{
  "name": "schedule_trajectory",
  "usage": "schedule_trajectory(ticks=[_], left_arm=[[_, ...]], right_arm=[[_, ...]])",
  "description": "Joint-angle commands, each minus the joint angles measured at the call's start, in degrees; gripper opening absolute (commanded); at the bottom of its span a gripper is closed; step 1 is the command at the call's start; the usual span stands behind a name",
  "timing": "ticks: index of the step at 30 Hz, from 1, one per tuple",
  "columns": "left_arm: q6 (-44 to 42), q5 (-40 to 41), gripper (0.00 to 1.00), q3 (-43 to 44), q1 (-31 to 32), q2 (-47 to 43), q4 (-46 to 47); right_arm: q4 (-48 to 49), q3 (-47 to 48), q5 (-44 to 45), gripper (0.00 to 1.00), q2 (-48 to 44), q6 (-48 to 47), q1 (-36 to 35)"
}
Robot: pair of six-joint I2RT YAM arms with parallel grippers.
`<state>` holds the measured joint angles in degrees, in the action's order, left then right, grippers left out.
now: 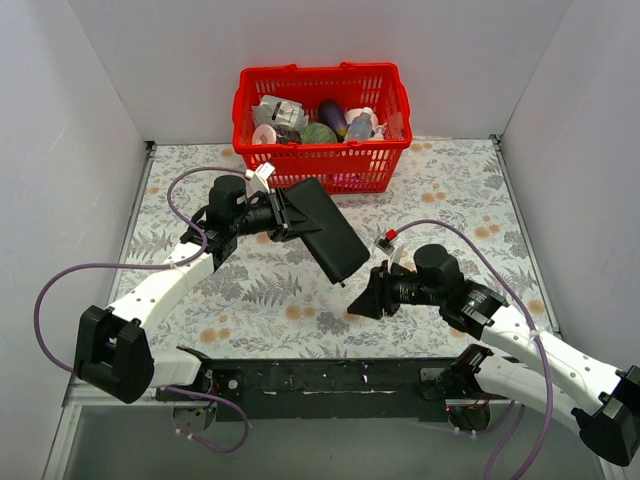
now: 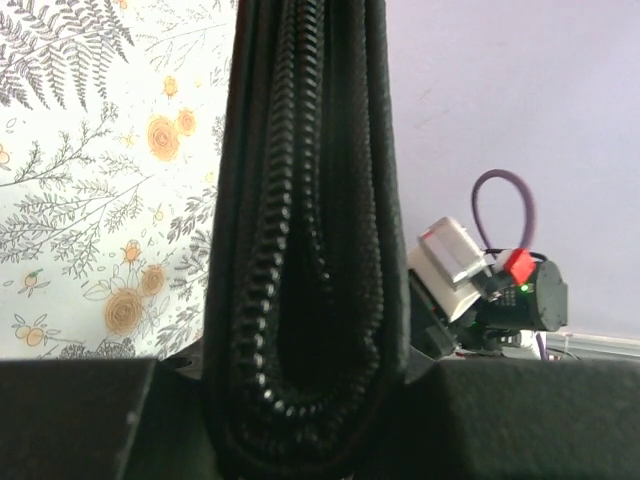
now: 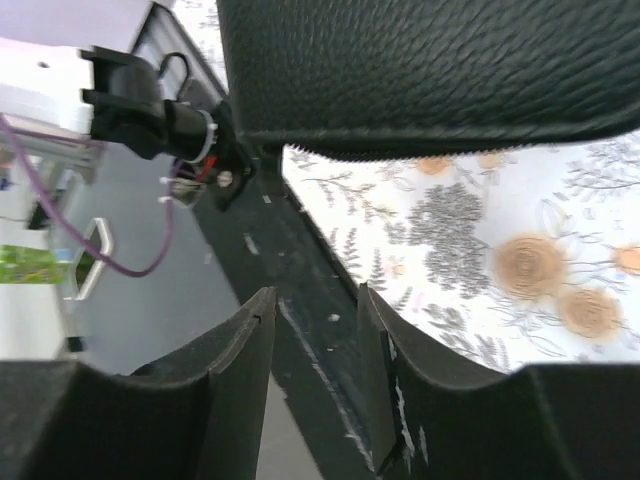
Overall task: Sort the hair-cutting tools
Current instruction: Zip the hairdressing tool bag.
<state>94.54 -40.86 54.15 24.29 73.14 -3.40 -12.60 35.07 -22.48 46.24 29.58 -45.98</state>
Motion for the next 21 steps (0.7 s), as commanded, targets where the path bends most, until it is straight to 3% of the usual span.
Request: schedule_trajectory(ticks=[1, 10, 21], left_arm=[[1.6, 0.3, 0.0, 3.9, 0.0, -0.8, 5.9], [1.8, -0.4, 0.0, 4.3, 0.1, -0.2, 6.1], [2.2, -1.2, 0.0, 3.6, 0.0, -1.2, 6.3]], right_arm=[[14.8, -3.6, -7.1, 0.47, -1.4, 8.8, -0.2], [27.7, -7.6, -0.2, 0.48, -3.3, 17.4, -0.3], [33.4, -7.8, 3.5, 0.48, 1.2, 19.1, -0.2]])
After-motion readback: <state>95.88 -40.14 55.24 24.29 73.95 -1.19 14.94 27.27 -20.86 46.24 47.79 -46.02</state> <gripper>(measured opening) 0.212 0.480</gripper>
